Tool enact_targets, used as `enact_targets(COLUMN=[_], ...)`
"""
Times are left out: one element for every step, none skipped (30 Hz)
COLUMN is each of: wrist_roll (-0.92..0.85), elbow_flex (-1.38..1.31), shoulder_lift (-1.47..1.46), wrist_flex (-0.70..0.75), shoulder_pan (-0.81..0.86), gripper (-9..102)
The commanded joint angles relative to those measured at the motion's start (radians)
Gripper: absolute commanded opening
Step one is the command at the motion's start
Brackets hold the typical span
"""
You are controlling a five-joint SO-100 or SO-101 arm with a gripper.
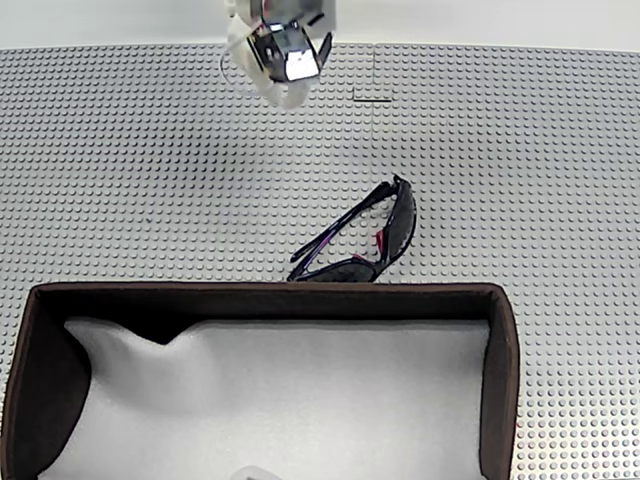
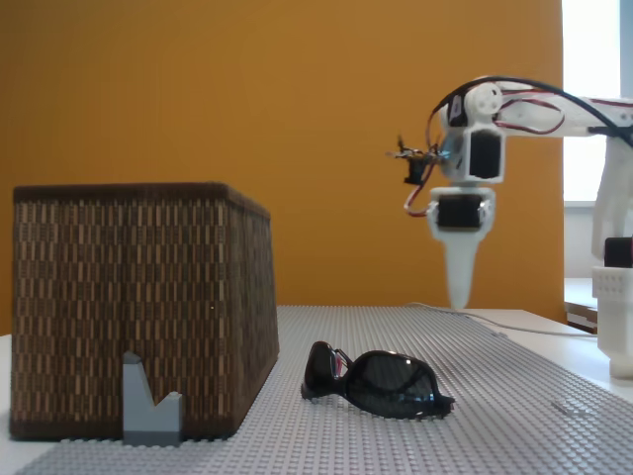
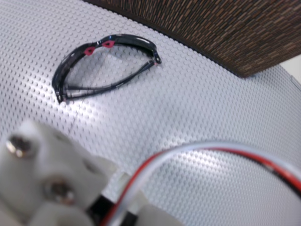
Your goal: Grasp a glasses and put it in the bin.
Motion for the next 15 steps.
enact_targets(wrist_roll=[0.02, 0.04, 0.055, 0.067, 0.083, 0.091, 0.104, 0.11, 0.115, 0.126, 0.135, 0.143, 0.146, 0.158, 0.173], elbow_flex=[-0.074, -0.089, -0.104, -0.123, -0.155, -0.175, -0.195, -0.198, -0.201, -0.206, -0.206, -0.207, -0.216, -0.227, -0.238], shoulder_lift=[-0.044, -0.061, -0.078, -0.097, -0.13, -0.152, -0.176, -0.186, -0.196, -0.212, -0.221, -0.232, -0.245, -0.261, -0.278], wrist_flex=[-0.044, -0.067, -0.095, -0.124, -0.173, -0.206, -0.247, -0.272, -0.301, -0.344, -0.373, -0.402, -0.425, -0.443, -0.463], shoulder_pan=[-0.029, -0.032, -0.038, -0.044, -0.061, -0.075, -0.092, -0.101, -0.11, -0.123, -0.13, -0.14, -0.147, -0.155, -0.161], gripper=[17, 19, 20, 20, 21, 21, 21, 21, 21, 21, 21, 21, 21, 21, 21])
